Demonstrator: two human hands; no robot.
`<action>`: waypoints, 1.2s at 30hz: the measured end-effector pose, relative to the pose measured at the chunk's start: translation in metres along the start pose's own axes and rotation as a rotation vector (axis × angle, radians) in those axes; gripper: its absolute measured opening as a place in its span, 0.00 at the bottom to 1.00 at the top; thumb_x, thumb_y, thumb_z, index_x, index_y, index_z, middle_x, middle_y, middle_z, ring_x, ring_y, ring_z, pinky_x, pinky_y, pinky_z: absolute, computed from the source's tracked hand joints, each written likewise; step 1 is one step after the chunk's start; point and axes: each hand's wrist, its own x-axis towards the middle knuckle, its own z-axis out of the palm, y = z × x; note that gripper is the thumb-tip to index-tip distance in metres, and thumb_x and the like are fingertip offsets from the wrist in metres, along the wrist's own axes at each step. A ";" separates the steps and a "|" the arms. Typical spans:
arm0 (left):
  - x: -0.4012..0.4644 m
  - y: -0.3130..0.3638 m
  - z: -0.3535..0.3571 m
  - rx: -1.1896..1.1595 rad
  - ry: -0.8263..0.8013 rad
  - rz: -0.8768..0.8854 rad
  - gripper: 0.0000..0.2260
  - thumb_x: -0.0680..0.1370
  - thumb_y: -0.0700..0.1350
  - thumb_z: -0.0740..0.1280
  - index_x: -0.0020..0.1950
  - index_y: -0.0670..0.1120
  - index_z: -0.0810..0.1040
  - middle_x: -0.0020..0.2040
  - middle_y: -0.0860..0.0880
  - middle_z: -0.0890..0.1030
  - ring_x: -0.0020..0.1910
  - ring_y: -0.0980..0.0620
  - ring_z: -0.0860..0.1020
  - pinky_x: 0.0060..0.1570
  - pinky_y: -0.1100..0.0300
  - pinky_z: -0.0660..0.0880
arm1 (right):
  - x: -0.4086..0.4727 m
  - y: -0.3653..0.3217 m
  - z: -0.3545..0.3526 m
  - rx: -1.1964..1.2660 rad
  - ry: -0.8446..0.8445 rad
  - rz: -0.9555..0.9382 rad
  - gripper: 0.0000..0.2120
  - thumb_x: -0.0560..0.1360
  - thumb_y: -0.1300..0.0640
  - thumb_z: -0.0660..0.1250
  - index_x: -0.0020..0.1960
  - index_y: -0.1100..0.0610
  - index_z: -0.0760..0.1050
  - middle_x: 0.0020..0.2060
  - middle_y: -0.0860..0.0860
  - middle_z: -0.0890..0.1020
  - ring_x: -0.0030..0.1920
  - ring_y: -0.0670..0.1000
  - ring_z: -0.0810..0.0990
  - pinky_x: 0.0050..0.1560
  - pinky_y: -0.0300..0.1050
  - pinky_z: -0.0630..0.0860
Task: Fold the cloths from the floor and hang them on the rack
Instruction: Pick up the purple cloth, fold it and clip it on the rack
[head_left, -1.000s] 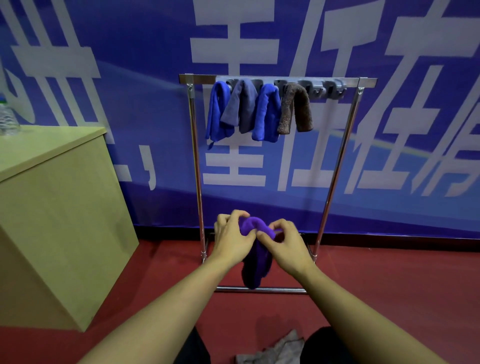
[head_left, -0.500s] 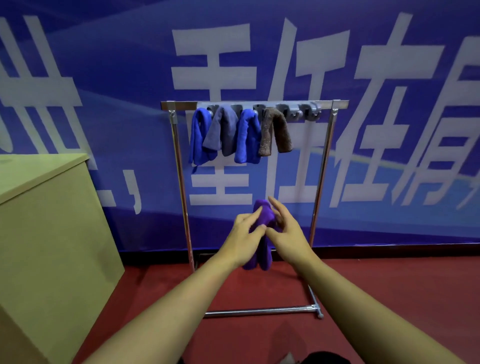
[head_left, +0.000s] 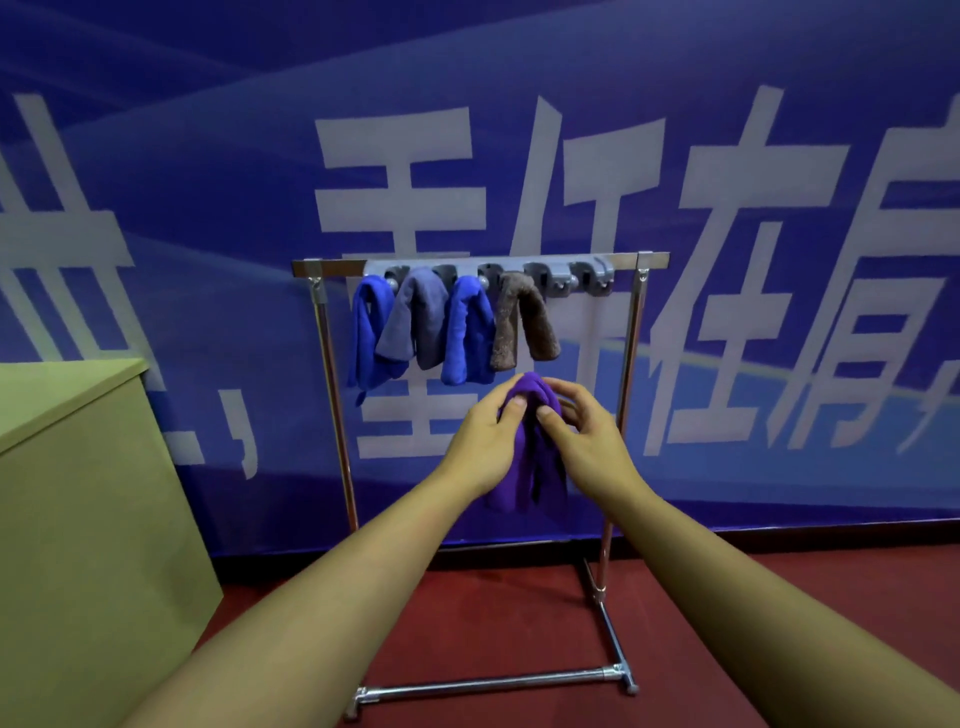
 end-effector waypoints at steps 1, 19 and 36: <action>0.008 0.007 0.001 0.008 0.000 0.001 0.16 0.85 0.46 0.58 0.73 0.54 0.73 0.68 0.56 0.77 0.68 0.58 0.73 0.65 0.64 0.67 | 0.010 -0.004 -0.005 -0.012 0.007 -0.008 0.14 0.82 0.57 0.64 0.66 0.50 0.75 0.58 0.47 0.82 0.61 0.45 0.80 0.62 0.49 0.78; 0.191 0.055 0.058 0.460 0.298 0.142 0.28 0.79 0.30 0.55 0.78 0.49 0.66 0.74 0.47 0.71 0.70 0.46 0.73 0.62 0.58 0.70 | 0.187 -0.002 -0.076 -0.360 0.310 -0.189 0.16 0.84 0.60 0.56 0.68 0.51 0.73 0.52 0.45 0.79 0.50 0.44 0.77 0.44 0.23 0.71; 0.234 0.003 0.069 0.615 0.233 0.090 0.26 0.75 0.32 0.63 0.71 0.49 0.72 0.64 0.47 0.76 0.62 0.41 0.76 0.57 0.44 0.76 | 0.236 0.045 -0.070 -0.472 0.197 -0.083 0.17 0.83 0.61 0.54 0.69 0.54 0.72 0.56 0.55 0.81 0.50 0.49 0.77 0.45 0.40 0.73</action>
